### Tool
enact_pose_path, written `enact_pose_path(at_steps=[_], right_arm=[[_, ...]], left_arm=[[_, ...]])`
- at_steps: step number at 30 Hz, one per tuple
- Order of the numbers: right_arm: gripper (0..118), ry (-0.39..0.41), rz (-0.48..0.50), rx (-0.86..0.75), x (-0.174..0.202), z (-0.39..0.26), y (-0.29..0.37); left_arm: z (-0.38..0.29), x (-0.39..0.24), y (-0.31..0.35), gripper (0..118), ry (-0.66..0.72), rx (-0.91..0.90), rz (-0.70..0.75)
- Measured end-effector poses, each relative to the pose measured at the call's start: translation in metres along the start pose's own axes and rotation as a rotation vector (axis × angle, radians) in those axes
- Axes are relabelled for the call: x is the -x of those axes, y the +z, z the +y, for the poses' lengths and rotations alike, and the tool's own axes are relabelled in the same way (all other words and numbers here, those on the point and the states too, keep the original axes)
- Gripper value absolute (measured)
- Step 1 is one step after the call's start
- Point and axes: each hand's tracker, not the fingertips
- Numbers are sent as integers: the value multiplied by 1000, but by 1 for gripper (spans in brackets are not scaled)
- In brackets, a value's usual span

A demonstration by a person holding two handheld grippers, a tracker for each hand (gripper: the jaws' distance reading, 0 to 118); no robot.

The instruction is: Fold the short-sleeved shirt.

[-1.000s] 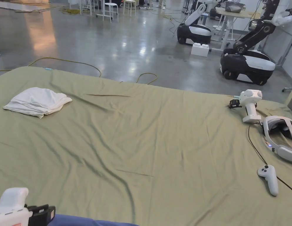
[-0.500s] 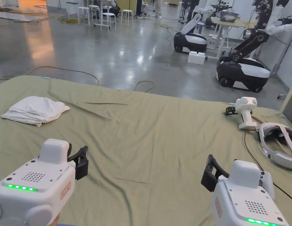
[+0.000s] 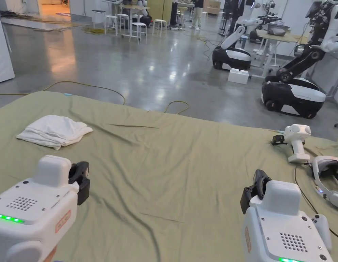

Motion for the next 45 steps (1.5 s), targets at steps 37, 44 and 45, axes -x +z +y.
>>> enact_pose_path(at_steps=[37,44,45], right_arm=[[0,11,97,296,10,-65,-8],[0,15,111,302,11,-64,-8],[0,16,110,299,10,-64,-8]], left_arm=[[-225,144,-67,21,816,817,-653],[-213,130,-62,9,747,837,-534],[-208,132,-59,9,731,824,-515]])
